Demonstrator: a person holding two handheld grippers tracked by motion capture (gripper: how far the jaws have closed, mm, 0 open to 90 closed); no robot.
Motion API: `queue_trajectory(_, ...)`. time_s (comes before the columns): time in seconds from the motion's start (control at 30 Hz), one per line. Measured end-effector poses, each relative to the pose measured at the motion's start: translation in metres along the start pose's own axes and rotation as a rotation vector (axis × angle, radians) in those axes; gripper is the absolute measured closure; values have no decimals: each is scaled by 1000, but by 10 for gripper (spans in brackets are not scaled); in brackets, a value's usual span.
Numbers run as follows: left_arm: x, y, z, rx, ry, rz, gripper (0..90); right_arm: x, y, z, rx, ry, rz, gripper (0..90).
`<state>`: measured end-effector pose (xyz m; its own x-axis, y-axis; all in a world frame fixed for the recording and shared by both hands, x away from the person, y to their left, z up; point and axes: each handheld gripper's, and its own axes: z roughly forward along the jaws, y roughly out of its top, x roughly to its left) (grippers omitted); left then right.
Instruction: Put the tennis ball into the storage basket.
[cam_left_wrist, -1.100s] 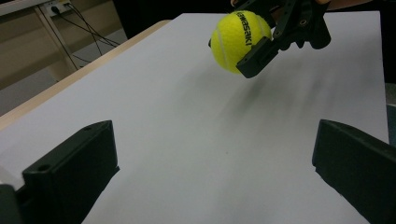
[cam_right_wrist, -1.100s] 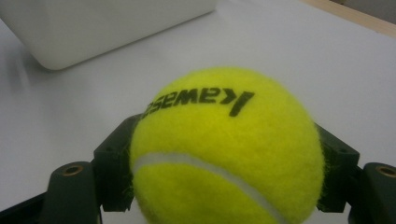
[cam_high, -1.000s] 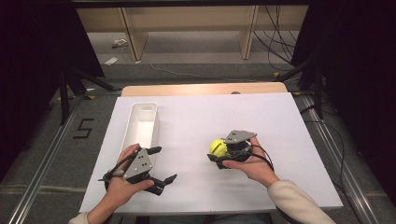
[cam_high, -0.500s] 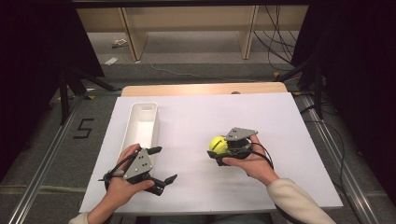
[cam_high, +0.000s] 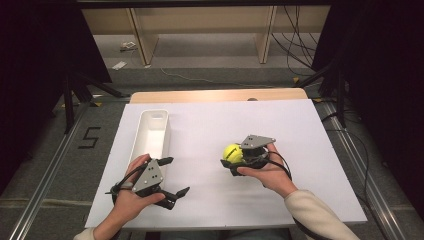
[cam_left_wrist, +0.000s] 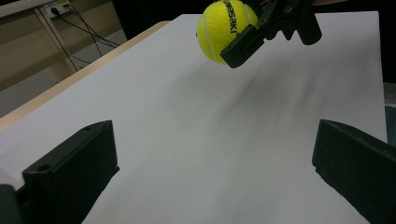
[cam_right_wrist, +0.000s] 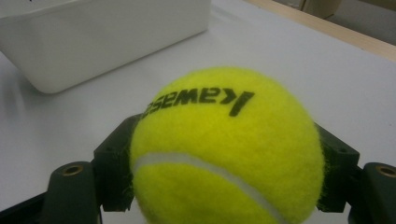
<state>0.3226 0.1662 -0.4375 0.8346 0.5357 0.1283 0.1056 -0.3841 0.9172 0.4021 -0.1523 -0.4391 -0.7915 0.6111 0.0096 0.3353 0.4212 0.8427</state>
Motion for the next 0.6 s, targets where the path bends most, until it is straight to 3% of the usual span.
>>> queue_trajectory(0.6, 1, 0, 3, 2, -4, 2, 0, 4, 17, 5, -43, 7, 0, 262)
